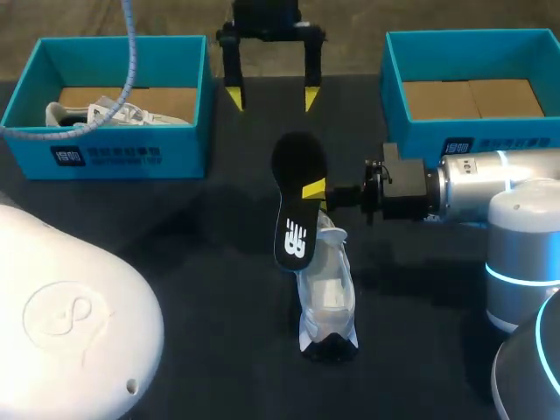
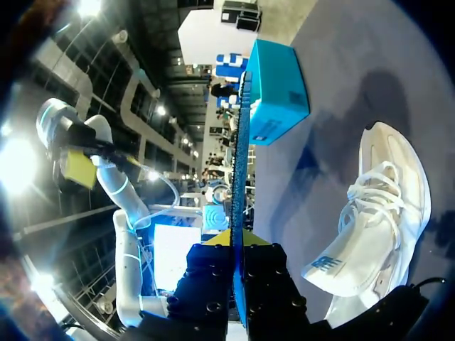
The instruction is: Take the shoe out of the shoebox, open the shoe tongue, remove and reinsert the insole, then place the shoe into the shoebox
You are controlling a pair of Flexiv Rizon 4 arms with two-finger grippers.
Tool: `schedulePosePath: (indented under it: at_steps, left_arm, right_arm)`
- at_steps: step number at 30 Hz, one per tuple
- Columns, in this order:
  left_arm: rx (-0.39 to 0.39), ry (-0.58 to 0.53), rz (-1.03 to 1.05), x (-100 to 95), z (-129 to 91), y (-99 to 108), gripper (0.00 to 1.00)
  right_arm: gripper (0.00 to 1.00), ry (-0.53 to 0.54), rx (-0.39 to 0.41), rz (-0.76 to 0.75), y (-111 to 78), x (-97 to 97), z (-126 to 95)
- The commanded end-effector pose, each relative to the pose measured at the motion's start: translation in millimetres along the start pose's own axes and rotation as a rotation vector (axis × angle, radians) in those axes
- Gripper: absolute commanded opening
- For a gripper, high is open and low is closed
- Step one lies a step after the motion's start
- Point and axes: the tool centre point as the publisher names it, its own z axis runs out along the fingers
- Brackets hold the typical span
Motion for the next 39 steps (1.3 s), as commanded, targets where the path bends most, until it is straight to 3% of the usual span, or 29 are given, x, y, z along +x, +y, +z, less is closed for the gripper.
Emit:
schedulePosePath:
  at_steps: [1, 9, 20, 25, 39]
  left_arm:
    - [-0.070, -0.035, 0.025, -8.1, 2, -3, 1.00]
    - [-0.131, -0.117, 0.040, -12.2, 6, 4, 1.00]
    - [-0.170, -0.543, 0.151, 27.6, 25, 13, 1.00]
    - [-0.214, -0.767, 0.210, 38.2, 23, -10, 1.00]
    - [-0.223, -0.751, 0.179, 39.1, 23, -16, 1.00]
  right_arm:
    - [0.00, -0.004, -0.001, 0.000, -0.4, 0.3, 2]
    - [0.00, -0.004, -0.001, 0.000, -0.4, 0.3, 2]
    - [0.00, -0.004, -0.001, 0.000, -0.4, 0.3, 2]
    - [0.00, -0.004, -0.001, 0.000, -0.4, 0.3, 2]
    - [0.00, -0.004, -0.001, 0.000, -0.4, 0.3, 2]
